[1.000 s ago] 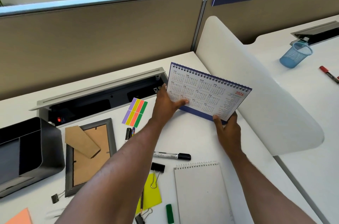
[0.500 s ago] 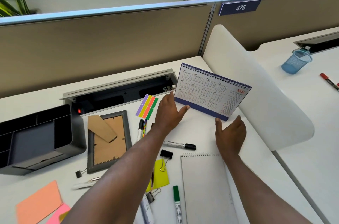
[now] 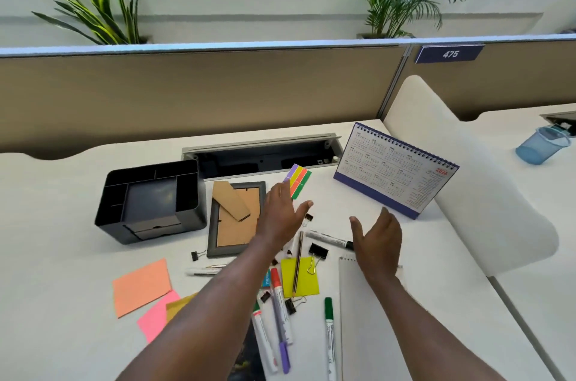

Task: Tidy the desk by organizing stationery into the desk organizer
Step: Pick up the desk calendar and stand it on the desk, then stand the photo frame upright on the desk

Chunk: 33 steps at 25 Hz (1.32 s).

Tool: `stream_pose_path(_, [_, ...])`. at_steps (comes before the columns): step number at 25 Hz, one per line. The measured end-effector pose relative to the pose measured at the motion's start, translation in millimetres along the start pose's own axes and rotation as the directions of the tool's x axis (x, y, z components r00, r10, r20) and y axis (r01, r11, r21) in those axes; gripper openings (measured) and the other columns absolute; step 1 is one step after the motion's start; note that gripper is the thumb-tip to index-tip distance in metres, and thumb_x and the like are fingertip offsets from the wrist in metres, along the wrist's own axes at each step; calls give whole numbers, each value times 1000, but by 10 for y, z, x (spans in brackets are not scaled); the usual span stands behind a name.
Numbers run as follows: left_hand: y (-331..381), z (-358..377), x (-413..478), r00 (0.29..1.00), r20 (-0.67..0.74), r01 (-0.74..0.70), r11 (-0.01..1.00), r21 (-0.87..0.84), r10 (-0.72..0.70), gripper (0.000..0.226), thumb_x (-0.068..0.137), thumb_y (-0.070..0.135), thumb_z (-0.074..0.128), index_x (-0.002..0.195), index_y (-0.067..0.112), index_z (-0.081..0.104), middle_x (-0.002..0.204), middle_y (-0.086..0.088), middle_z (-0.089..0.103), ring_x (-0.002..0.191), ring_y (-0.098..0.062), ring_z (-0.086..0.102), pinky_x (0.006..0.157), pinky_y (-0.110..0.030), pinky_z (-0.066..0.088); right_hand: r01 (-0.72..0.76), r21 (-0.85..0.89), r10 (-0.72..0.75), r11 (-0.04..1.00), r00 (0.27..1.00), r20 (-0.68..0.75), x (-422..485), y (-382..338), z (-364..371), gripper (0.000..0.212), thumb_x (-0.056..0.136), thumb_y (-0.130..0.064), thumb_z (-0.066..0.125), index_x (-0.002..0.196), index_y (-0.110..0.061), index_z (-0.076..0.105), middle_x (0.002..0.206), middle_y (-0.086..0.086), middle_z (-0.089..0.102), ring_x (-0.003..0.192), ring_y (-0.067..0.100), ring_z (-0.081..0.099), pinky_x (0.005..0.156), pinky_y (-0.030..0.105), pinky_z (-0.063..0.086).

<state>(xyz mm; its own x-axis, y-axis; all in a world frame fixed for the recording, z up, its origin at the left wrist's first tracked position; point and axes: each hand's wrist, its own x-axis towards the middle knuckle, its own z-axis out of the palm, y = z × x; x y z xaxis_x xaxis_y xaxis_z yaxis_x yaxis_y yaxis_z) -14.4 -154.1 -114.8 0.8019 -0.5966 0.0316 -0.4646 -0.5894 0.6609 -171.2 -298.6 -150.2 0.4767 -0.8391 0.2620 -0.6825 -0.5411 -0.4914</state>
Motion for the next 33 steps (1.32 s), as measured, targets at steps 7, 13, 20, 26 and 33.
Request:
stream_pose_path(7, [-654,-517,-504,985,-92,152,987,49,-147,70,92,54,46,145,12,28,143,-10,37,131,-25,36,106,-39,36,190,85,-200,978,971,134,-389,-759,172,71,87,-49,59,135,-1,39,128,20,50,119,34,48,100,44,45])
stream_pose_path(13, [-1076,-695,-701,967,-106,242,964,109,-231,76,85,61,49,141,13,32,134,-10,47,118,-27,47,97,-38,44,354,194,-403,915,832,381,-606,-1219,391,50,91,-35,59,136,-15,48,128,9,55,120,24,49,97,35,44])
stream_pose_path(20, [-1259,-458,-702,956,-96,292,886,360,-276,71,86,62,44,136,11,38,129,-10,55,121,-28,48,104,-43,37,563,68,-500,824,664,556,-555,-1378,670,45,93,-36,51,136,-20,51,108,8,65,116,28,49,100,35,37])
stream_pose_path(26, [-1118,-331,-620,907,-208,419,827,375,-366,65,87,61,40,126,9,48,121,-12,61,120,-30,48,107,-45,31,602,20,-519,798,670,531,-520,-1452,715,31,92,-31,49,109,-14,70,94,12,74,113,35,54,104,38,34])
stream_pose_path(33, [-885,-381,-586,850,-223,524,814,252,-478,66,88,56,40,125,2,49,113,-14,65,109,-31,57,102,-47,37,478,45,-414,877,706,574,-503,-1425,745,39,87,-41,35,72,-18,63,67,8,62,91,31,56,104,42,38])
